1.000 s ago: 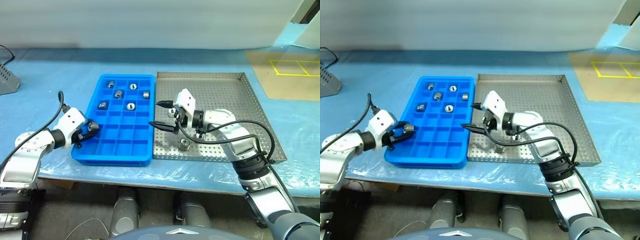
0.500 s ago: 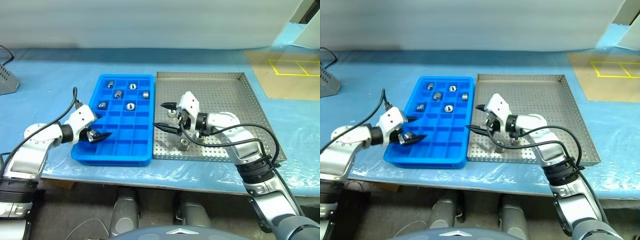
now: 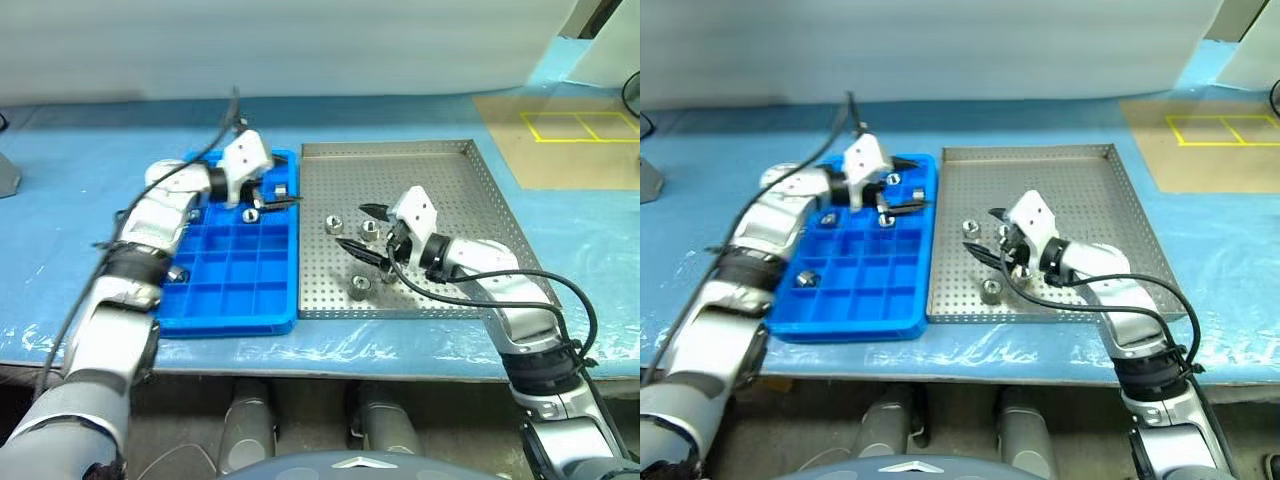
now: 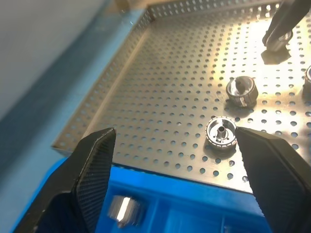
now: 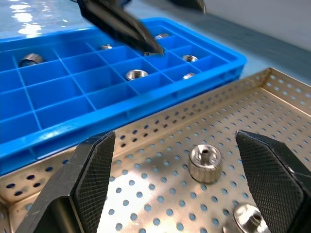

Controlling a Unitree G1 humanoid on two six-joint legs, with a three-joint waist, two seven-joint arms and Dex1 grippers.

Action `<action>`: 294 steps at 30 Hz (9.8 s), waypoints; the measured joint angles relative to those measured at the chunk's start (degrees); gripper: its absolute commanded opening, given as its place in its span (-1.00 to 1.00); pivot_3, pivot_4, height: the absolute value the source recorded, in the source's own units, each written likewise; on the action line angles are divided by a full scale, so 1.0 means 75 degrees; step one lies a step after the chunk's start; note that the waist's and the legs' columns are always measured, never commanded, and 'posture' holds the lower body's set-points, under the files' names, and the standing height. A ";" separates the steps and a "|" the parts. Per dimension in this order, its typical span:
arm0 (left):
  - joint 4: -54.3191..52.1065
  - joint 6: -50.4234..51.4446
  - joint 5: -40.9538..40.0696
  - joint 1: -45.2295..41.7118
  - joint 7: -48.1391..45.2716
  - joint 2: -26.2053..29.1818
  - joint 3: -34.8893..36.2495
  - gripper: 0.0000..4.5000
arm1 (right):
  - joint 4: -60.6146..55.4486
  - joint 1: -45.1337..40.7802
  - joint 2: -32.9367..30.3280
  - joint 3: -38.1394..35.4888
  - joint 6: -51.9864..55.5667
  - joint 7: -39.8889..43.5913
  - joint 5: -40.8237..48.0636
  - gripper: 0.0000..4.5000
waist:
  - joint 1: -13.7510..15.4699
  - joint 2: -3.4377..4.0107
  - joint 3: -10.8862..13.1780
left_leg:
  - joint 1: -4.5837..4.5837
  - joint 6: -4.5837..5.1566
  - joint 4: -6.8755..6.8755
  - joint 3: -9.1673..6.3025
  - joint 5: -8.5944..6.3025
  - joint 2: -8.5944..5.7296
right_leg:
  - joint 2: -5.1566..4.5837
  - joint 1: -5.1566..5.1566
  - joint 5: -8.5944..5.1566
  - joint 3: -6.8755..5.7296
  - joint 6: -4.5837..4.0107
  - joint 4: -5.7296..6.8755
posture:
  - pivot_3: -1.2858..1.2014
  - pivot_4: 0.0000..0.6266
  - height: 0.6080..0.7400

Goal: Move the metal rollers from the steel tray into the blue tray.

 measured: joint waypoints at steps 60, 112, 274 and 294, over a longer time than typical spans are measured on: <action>0.4550 -0.1635 0.2542 -0.1835 -0.0020 -0.1747 -0.0490 -0.24 | -0.0902 0.0964 0.0204 0.0000 0.0151 -0.1425 -0.0422 0.82 | -0.0533 -0.0014 -0.0004 | -0.0034 0.0072 0.0040 -0.0015 -0.0045 -0.0005 | -0.0003 0.0020 0.0003 -0.0010 0.0011 -0.0054 | -0.27 -0.52 1.00; -0.4402 0.2576 -0.0496 0.4524 0.3047 0.0465 0.1709 0.08 | 0.2092 -0.1764 0.1006 0.1371 -0.1327 0.1602 -0.0195 0.82 | 0.0723 -0.0012 0.0016 | -0.0013 -0.0014 -0.0036 -0.0016 0.0006 0.0017 | 0.0005 -0.0021 -0.0019 -0.0013 -0.0021 -0.0003 | 0.09 -0.52 1.00; 0.0985 -0.1152 0.0525 0.0070 -0.0120 -0.1816 -0.1212 0.64 | -0.0842 0.1041 -0.0275 -0.0831 0.0350 -0.0349 -0.0382 0.82 | -0.0383 -0.0022 0.0018 | -0.0012 0.0023 0.0012 -0.0005 -0.0014 0.0002 | 0.0012 0.0006 -0.0013 0.0005 -0.0003 -0.0012 | -0.34 -0.52 1.00; 0.2923 -0.2561 0.1355 -0.0207 -0.0597 -0.2845 -0.1385 0.64 | -0.1903 0.2033 -0.0514 -0.1202 0.0869 -0.1143 -0.0213 0.82 | -0.0759 -0.0022 0.0018 | -0.0032 0.0076 0.0080 -0.0006 -0.0048 -0.0002 | 0.0004 0.0027 -0.0023 0.0003 0.0024 -0.0022 | -0.44 -0.52 1.00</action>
